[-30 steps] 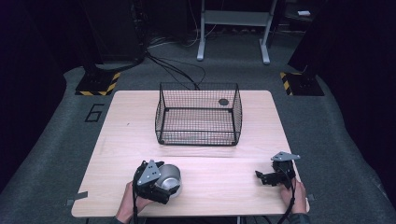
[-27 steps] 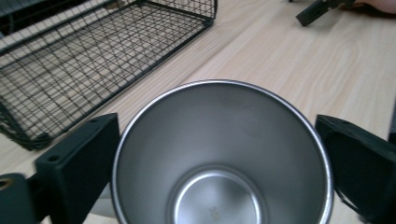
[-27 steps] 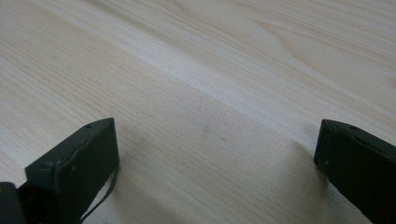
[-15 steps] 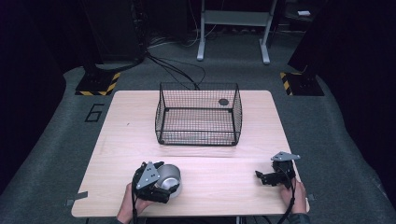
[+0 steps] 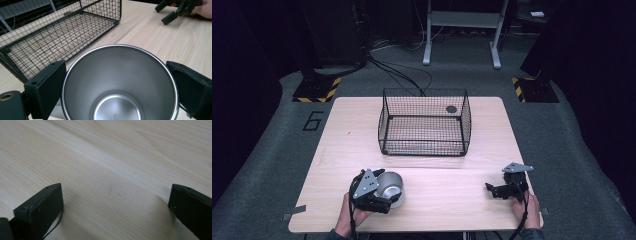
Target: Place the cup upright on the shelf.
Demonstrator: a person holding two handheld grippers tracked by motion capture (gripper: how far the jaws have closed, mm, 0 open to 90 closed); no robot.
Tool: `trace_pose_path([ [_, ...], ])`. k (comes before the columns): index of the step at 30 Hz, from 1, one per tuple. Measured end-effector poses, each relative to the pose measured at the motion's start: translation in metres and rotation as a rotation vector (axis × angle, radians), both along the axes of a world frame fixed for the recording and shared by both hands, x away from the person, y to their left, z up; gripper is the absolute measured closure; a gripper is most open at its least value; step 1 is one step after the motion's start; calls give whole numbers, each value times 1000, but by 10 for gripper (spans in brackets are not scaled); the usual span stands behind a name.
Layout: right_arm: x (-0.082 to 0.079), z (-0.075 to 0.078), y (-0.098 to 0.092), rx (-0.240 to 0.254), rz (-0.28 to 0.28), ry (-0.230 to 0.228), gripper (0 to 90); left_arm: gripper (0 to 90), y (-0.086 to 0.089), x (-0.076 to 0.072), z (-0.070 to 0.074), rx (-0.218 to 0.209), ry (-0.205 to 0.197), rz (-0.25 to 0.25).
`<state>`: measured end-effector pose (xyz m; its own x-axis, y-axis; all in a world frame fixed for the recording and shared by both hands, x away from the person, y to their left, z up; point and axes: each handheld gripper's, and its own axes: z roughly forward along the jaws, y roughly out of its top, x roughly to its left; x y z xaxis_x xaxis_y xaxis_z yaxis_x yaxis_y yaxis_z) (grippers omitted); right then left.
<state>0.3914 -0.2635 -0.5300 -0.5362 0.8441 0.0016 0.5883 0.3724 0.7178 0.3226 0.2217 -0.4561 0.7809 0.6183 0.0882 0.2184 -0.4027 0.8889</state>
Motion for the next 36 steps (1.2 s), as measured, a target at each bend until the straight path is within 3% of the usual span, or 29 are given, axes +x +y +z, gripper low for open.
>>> trace_pose_path([
  [15,0,0,0,0,0,0,0,65,7,17,14,-4,12,16],
  [24,0,0,0,-1,1,-1,0,65,9,27,22,4,-4,18],
  [32,0,0,0,-2,4,-2,0,65,10,35,32,7,10,-3],
  [36,0,0,0,0,0,0,0,65,8,39,38,7,-3,-9],
])
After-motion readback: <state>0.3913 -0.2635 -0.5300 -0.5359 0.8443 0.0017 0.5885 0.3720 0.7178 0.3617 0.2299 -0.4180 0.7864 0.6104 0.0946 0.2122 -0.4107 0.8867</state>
